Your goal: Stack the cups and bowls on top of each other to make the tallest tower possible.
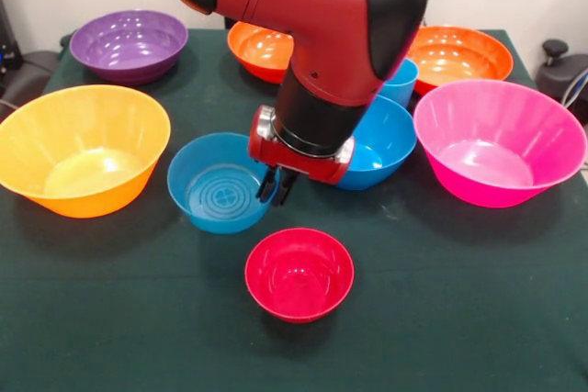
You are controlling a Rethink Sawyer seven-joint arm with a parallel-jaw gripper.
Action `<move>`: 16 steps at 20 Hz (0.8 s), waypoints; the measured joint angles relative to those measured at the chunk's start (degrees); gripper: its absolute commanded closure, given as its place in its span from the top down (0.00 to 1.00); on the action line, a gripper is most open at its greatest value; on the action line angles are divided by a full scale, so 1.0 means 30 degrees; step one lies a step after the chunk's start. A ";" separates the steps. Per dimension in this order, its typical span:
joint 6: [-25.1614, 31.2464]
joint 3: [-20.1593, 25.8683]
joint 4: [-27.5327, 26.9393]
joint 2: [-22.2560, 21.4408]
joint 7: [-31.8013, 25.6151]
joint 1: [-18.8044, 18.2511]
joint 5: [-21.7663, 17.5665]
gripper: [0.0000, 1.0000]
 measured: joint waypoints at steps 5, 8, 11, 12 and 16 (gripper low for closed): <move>0.0935 -0.0008 -0.1781 0.0522 0.0000 0.0063 -0.0020 0.00; 0.1987 -0.0017 -0.3589 0.1177 0.0000 0.0182 -0.0016 0.00; 0.3210 -0.0030 -0.5208 0.1838 0.0000 0.0406 -0.0016 0.00; 0.3491 -0.0030 -0.5540 0.1977 0.0000 0.0481 -0.0020 0.00; 0.4870 -0.0030 -0.6901 0.2514 0.0000 0.0919 0.0028 0.00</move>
